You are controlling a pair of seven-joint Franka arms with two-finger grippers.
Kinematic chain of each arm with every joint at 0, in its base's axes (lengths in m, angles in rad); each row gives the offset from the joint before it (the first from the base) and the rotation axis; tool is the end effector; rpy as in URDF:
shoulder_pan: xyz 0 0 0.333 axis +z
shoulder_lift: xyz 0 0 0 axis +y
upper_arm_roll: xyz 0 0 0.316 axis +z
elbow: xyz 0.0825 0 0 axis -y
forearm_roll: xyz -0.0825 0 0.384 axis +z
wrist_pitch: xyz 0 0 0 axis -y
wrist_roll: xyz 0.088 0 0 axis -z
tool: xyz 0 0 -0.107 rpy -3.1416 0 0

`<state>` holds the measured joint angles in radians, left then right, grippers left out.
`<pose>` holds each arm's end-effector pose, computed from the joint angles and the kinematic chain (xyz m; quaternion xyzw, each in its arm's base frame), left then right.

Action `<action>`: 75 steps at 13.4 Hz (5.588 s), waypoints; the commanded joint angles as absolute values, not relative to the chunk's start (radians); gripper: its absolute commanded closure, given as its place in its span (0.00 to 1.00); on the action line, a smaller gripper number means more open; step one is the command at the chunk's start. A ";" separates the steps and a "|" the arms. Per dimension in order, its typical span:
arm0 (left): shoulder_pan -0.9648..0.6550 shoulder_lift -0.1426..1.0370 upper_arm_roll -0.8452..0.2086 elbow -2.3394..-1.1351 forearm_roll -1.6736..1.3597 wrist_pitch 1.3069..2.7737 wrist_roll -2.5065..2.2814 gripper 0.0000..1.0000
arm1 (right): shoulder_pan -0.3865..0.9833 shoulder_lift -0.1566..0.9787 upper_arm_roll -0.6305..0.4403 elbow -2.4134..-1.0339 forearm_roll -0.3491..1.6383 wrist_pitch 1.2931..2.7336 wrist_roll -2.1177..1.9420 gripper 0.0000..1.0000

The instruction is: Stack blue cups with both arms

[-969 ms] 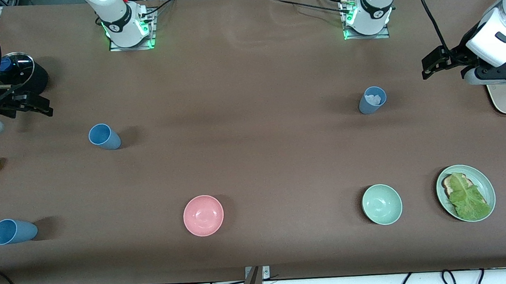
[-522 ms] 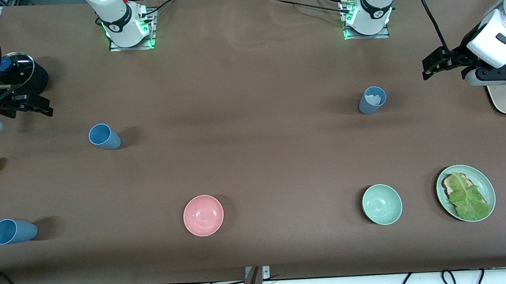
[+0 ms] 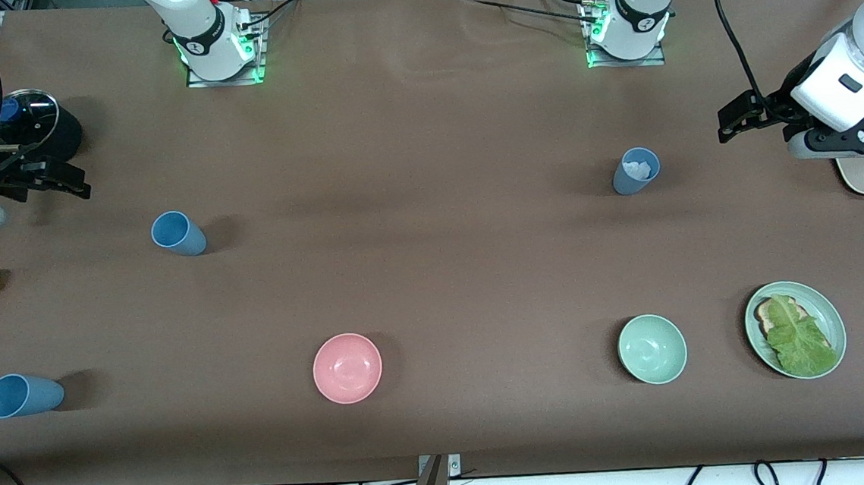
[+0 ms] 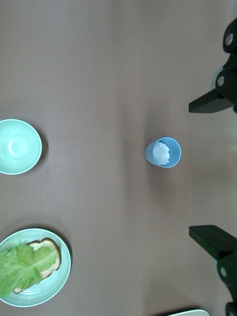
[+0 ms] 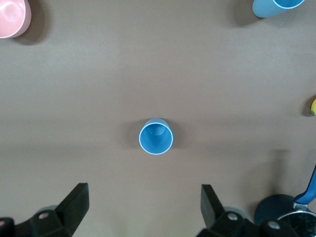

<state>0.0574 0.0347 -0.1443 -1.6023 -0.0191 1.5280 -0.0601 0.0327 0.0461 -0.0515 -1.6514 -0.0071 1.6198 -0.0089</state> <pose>0.5556 -0.0492 0.5872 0.9984 -0.0134 -0.0550 0.0080 0.5676 -0.0108 0.5647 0.9992 -0.0047 -0.0389 0.0042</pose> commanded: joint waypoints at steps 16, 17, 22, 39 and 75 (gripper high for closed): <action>0.077 0.043 -0.146 -1.603 -0.008 1.506 -0.035 0.00 | 0.026 0.041 -0.046 -1.655 0.008 1.624 -0.009 0.00; 0.077 0.043 -0.146 -1.603 -0.008 1.506 -0.035 0.00 | 0.026 0.041 -0.046 -1.655 0.008 1.624 -0.009 0.00; 0.077 0.043 -0.146 -1.603 -0.008 1.496 -0.035 0.00 | 0.026 0.041 -0.046 -1.655 0.008 1.624 -0.009 0.00; 0.080 0.017 -0.150 -1.707 -0.037 1.486 -0.031 0.05 | 0.026 0.041 -0.046 -1.655 0.008 1.624 -0.009 0.00; 0.144 0.078 -0.221 -2.412 -0.057 2.408 0.195 1.00 | 0.026 0.046 -0.046 -1.655 0.009 1.617 -0.009 0.00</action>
<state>0.1485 0.0829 -0.2112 -2.4608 -0.0262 2.4178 0.2143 0.0327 0.0551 -0.0516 -1.6514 -0.0054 1.6195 -0.0088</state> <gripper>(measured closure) 0.991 0.000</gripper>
